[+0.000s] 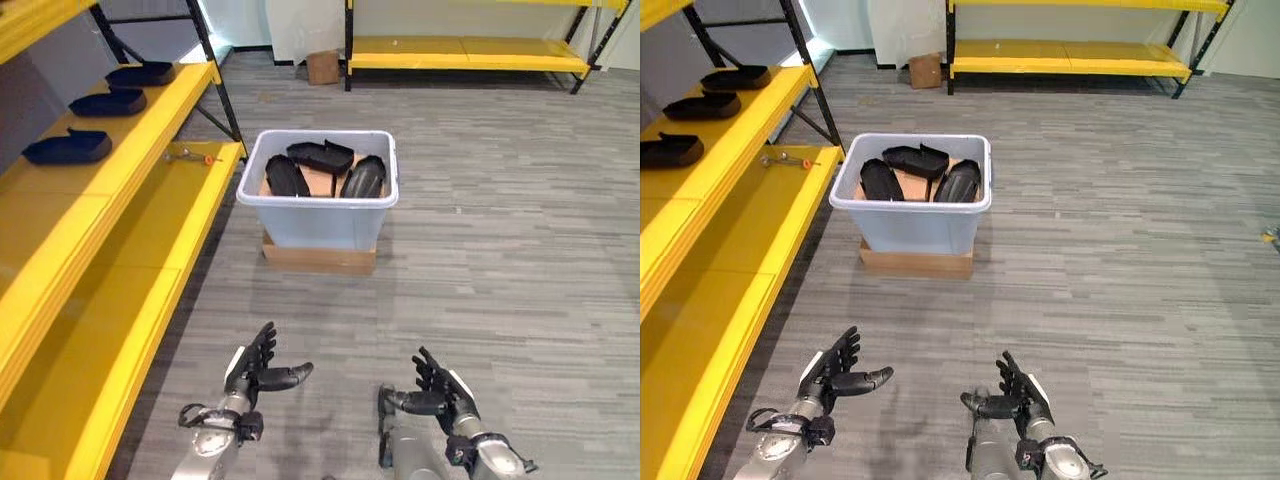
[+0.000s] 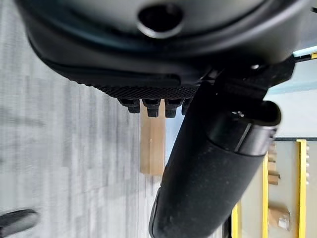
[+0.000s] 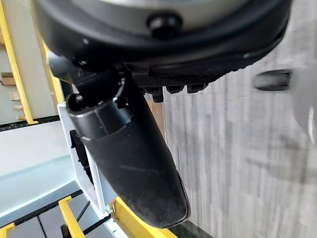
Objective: Move parts from the plastic box to the shelf.
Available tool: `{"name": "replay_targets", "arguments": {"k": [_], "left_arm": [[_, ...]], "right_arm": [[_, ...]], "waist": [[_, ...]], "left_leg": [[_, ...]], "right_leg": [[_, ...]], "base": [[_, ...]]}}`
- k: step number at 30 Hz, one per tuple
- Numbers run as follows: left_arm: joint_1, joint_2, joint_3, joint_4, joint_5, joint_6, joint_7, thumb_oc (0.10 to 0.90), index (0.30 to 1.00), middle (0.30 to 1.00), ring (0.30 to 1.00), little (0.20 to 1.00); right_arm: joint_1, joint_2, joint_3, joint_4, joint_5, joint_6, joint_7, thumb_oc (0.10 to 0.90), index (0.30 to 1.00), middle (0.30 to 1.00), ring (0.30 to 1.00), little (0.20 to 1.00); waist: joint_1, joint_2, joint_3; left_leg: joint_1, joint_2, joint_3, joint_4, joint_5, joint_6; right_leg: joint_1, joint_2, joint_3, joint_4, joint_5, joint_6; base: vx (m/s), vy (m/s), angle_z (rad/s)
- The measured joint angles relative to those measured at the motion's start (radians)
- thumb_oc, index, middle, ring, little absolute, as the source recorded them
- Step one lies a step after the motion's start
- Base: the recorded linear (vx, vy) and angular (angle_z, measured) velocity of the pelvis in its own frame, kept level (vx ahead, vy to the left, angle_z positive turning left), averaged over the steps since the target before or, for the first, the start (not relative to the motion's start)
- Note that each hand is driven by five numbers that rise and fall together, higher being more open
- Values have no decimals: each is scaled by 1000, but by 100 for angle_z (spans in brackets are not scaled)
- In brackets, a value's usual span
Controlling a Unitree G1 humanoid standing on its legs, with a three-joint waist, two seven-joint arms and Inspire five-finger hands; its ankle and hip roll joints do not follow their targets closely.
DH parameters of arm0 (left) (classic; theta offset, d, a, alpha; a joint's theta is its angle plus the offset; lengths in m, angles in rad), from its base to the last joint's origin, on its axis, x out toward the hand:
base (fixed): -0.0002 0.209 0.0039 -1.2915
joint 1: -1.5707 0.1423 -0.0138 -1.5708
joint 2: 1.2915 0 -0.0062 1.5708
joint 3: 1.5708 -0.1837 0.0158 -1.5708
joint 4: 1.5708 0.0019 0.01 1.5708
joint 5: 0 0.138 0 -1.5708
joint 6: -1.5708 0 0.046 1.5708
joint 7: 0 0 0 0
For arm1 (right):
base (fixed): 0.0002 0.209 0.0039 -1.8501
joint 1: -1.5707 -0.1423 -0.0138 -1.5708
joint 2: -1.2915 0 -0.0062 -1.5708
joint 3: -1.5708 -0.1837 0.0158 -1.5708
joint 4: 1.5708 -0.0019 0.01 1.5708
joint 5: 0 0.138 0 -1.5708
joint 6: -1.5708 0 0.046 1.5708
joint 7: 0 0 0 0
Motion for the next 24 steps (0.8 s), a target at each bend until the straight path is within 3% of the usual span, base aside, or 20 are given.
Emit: {"name": "replay_targets", "arguments": {"k": [1,4,5,6,8,9,10,11,14,18,20,22,24], "left_arm": [[-4,-1,-8,-6,0,-1,-2,900,1000,1000,1000,1000],[-14,-2,-5,-7,0,-1,-2,900,1000,1000,1000,1000],[-16,1,-5,-9,-1,-1,-2,900,1000,1000,1000,1000],[-26,2,1,-22,-2,-2,-2,900,1000,1000,1000,1000],[-34,2,5,-23,-3,-2,-2,900,1000,1000,1000,1000],[-30,4,5,-30,-3,-2,-3,900,1000,1000,1000,1000],[-33,4,6,-41,-3,-3,-2,900,1000,1000,1000,1000],[-38,2,6,-46,-4,-5,-2,900,1000,1000,1000,1000],[-42,5,6,-50,-7,-4,-3,900,1000,1000,1000,1000],[-26,1,7,-33,-10,-4,-2,900,1000,1000,1000,1000],[-19,-1,7,-28,-9,-4,-3,900,1000,1000,1000,1000],[-8,-3,8,-14,-9,-3,-2,900,1000,1000,1000,1000],[13,-6,14,-14,-9,-4,-1,900,1000,1000,1000,1000]], "right_arm": [[-5,-9,0,-1,0,1,0,900,1000,1000,1000,1000],[-29,-21,-2,-3,2,0,1,900,1000,1000,1000,1000],[-39,-27,0,-5,3,-4,2,900,1000,1000,1000,1000],[-48,-42,1,-8,3,-14,5,900,1000,1000,1000,1000],[-57,-46,0,-9,3,-17,3,900,1000,1000,1000,1000],[-58,-49,3,-11,3,-17,3,900,1000,1000,1000,1000],[-49,-49,3,-16,3,-17,3,900,1000,1000,1000,1000],[-45,-48,1,-15,3,-17,3,900,1000,1000,1000,1000],[-43,-42,3,-9,2,-16,-3,900,1000,1000,1000,1000],[-37,-44,5,-5,2,-15,-6,900,1000,1000,1000,1000],[-39,-47,3,7,1,-15,-10,900,1000,1000,1000,1000],[-40,-55,3,33,-1,-14,-10,900,1000,1000,1000,1000],[-32,-59,2,32,-1,-13,-8,900,1000,1000,1000,1000]], "waist": [[-1,10,-5],[4,10,-9],[2,9,-11],[12,-3,-14],[18,-10,-14],[22,-30,-12],[29,-48,-9],[35,-54,-7],[57,-68,13],[68,-55,32],[72,-35,32],[93,-24,44],[97,-20,42]], "left_leg": [[-11,23,3,51,-6,-18],[-64,71,28,274,-4,-59],[-83,76,28,314,47,-81],[-156,78,28,525,98,-125],[-259,91,0,729,123,-135],[-296,81,-4,770,138,-120],[-332,76,3,806,141,-109],[-355,79,12,819,134,-101],[-504,81,38,735,97,-67],[-522,92,71,303,138,-58],[-496,100,53,22,212,-70],[-465,97,9,-60,274,-60],[-450,95,12,-19,276,-49]], "right_leg": [[8,18,-12,22,-14,-30],[66,64,-14,31,-53,-58],[79,84,-16,38,-85,-82],[111,95,10,36,-142,-102],[146,102,15,37,-144,-111],[168,98,37,38,-171,-149],[192,95,59,27,-200,-163],[200,95,64,20,-196,-152],[250,94,109,-6,-213,-160],[336,110,128,-79,-216,-114],[373,132,156,-116,-236,-75],[431,144,187,-128,-249,-63],[453,143,204,-129,-262,-60]], "base": [[421,-288,14],[303,-262,-19],[239,-232,-36],[156,-159,-49],[208,-175,-48],[200,-146,-21],[123,-46,-20],[146,-27,-29],[220,10,-40],[299,106,-32],[302,108,-21],[310,143,-49],[301,167,-47]]}}
